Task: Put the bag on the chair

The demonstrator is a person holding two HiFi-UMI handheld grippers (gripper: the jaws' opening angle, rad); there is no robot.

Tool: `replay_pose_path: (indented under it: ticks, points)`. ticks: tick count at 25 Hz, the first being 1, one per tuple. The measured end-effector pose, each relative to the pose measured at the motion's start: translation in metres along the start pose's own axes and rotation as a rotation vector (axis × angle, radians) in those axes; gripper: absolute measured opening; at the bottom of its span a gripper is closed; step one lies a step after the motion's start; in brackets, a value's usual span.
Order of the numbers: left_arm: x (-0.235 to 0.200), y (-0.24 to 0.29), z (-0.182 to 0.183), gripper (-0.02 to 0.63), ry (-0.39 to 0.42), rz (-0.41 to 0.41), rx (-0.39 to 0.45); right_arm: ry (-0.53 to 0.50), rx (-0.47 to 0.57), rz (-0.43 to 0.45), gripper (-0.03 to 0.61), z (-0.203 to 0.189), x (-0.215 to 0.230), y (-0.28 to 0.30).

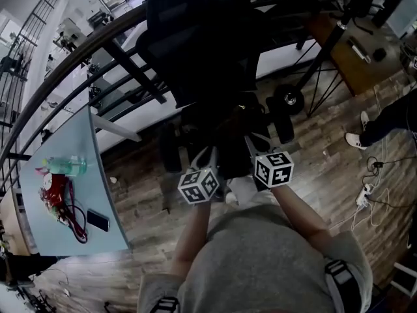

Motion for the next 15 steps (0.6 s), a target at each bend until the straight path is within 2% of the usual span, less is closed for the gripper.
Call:
replay_pose_path:
  ticks: [7, 15]
  points:
    - [0.013, -0.028, 0.019, 0.024, 0.019, -0.022, 0.035, -0.041, 0.023, 0.034, 0.015, 0.006, -0.016, -0.025]
    - [0.02, -0.055, 0.023, 0.02, 0.036, -0.031, 0.03, -0.076, 0.034, 0.083, 0.014, 0.01, -0.035, -0.047]
Point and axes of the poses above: the fingertips, and each gripper's own axes: y forward along the fingers, x to its right, z out of its top, the point moved 10 cm from there along -y, backward along the fingers, and after that the axes turned 14 degrees about y, right-handed, at the moved point
